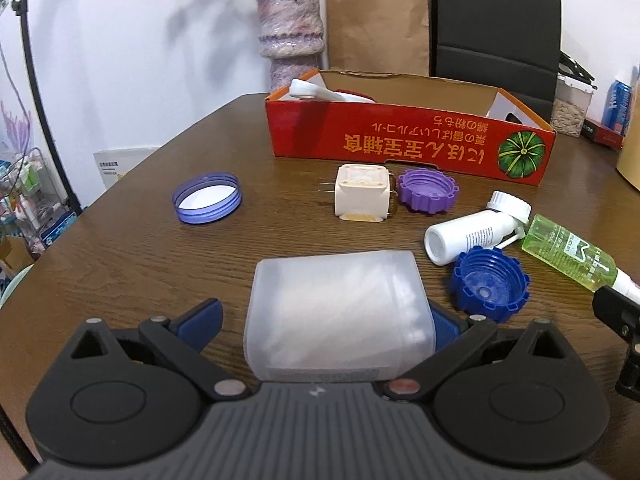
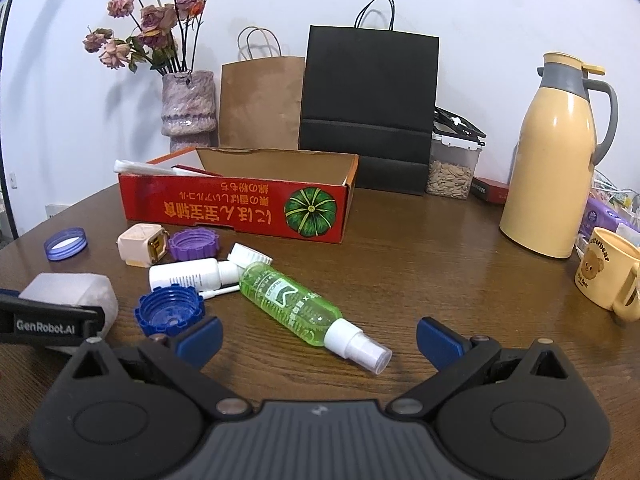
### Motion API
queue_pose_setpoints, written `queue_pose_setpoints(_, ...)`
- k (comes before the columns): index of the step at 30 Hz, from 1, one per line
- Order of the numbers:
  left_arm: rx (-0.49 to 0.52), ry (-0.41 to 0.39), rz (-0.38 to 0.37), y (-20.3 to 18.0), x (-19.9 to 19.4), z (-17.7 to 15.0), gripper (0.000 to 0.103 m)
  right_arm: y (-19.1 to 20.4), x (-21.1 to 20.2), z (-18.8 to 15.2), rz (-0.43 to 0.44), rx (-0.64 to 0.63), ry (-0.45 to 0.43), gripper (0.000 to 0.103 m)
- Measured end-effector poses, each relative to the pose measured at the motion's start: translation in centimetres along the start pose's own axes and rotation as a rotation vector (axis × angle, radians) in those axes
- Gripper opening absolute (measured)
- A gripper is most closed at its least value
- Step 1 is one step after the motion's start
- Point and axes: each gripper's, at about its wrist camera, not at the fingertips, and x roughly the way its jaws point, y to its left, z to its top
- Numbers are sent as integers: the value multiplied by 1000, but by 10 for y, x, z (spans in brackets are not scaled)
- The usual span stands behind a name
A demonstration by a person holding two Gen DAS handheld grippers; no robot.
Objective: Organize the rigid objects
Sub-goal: 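Grasp the translucent plastic box with the left gripper while the right gripper grasps the green spray bottle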
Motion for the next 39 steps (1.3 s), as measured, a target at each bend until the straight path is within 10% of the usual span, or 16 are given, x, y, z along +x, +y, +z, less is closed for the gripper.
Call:
queue_pose_setpoints(4, 9, 11, -23, 2, 9, 1, 101, 2, 1, -1, -5, -11, 0, 103)
queue_pose_setpoints(6, -3, 21, -60, 5, 11, 0, 83, 2, 1, -1, -6, -12, 0, 103)
queue_pose_setpoints(26, 42, -79, -134, 32, 28, 22, 83, 1, 41, 17, 14, -187, 49, 101)
queue_pose_setpoints(33, 13, -80, -122, 42, 32, 26, 83, 3, 76, 23, 77, -207, 105, 86)
queue_pose_setpoints(39, 18, -96, -139, 42, 28, 24, 83, 4, 71, 22, 193, -162, 108, 31)
